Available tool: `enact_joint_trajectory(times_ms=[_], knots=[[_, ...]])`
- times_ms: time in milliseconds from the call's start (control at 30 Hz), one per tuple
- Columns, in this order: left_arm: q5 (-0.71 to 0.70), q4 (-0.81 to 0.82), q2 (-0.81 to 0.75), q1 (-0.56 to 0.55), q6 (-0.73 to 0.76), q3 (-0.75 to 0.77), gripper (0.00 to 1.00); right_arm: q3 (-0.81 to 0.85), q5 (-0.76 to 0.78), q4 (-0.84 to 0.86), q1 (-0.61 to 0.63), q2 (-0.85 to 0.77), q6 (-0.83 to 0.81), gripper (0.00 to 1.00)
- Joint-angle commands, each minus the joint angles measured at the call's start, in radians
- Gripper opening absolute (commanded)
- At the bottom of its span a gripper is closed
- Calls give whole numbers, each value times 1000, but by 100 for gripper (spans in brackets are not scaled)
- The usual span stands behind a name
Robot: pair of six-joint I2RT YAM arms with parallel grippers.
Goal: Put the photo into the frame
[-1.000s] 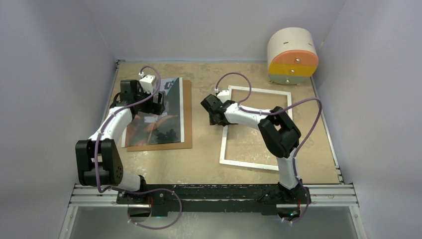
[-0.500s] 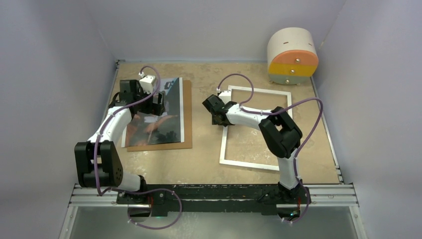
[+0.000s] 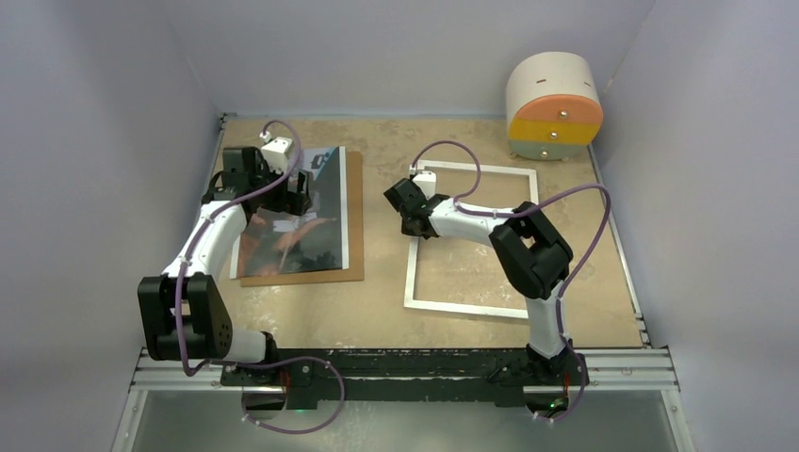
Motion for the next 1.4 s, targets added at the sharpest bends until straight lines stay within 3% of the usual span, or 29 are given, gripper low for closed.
enact_joint_trajectory(times_ms=[0,233,567,867,1200,1367], knots=[[19,-21,-37,8,12,52,100,23,-111,-51,16,7,7,15],[34,-38,-38,7,4,50,100,128,-178,-99,41,-99,48,1],[37,-89,-42,8,-7,84,100,368,-322,-112,86,-195,179,0],[80,-101,-85,8,-51,123,100,485,-524,-13,89,-209,318,0],[115,-88,-119,2,-91,160,100,483,-692,172,79,-233,448,0],[113,-74,-142,-12,-118,175,100,358,-767,322,36,-270,559,0]])
